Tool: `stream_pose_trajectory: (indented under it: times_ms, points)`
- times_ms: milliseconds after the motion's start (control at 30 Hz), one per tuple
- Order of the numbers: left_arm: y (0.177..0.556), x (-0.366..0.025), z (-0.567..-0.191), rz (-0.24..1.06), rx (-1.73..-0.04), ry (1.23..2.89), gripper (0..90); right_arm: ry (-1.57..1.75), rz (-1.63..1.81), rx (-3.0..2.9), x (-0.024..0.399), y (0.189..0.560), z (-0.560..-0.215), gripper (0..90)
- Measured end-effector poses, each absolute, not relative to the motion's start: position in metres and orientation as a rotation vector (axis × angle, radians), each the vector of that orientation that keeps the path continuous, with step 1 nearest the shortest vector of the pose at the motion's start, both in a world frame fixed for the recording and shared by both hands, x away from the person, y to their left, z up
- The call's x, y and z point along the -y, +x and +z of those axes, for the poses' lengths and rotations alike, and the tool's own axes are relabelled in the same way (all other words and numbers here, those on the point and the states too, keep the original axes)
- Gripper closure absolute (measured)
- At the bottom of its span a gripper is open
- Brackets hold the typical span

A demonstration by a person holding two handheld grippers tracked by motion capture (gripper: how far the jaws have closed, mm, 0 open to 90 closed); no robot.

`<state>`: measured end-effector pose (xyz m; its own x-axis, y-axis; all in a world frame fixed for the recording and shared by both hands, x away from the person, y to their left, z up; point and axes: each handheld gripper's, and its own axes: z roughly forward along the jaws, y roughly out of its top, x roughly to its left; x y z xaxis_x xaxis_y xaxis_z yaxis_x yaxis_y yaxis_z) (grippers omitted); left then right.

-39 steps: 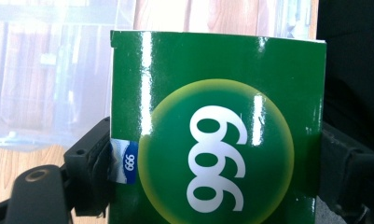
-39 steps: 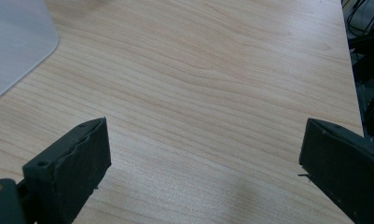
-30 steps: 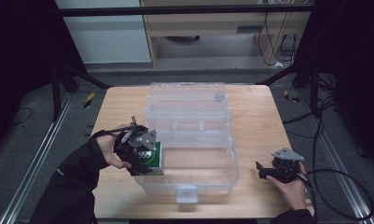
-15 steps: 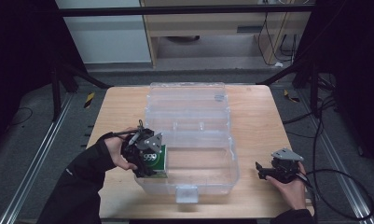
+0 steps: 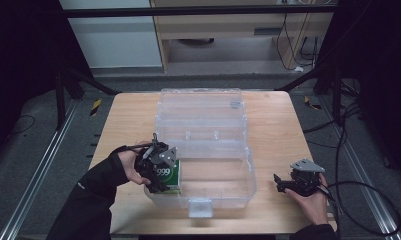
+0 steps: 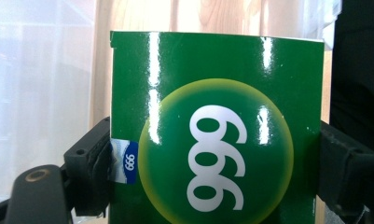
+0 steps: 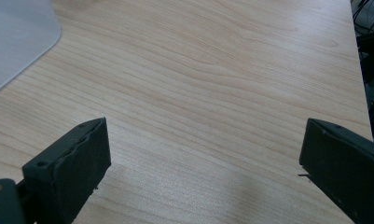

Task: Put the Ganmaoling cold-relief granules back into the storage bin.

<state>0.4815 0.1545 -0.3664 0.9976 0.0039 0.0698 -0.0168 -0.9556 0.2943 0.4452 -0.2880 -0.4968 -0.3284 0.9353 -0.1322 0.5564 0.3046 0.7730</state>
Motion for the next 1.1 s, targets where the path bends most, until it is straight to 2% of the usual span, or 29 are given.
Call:
stream_pose_trajectory:
  times_ms: [700, 1100]
  points:
    - [0.485, -0.155, -0.398, 0.060, -0.039, 2.865, 14.1, 1.312, 0.838, -2.006, 0.288, 0.446, -0.498, 2.1]
    - [0.484, -0.157, -0.398, 0.067, -0.052, 2.842, 12.0, 1.316, 0.834, -2.007, 0.287, 0.446, -0.498, 1.9]
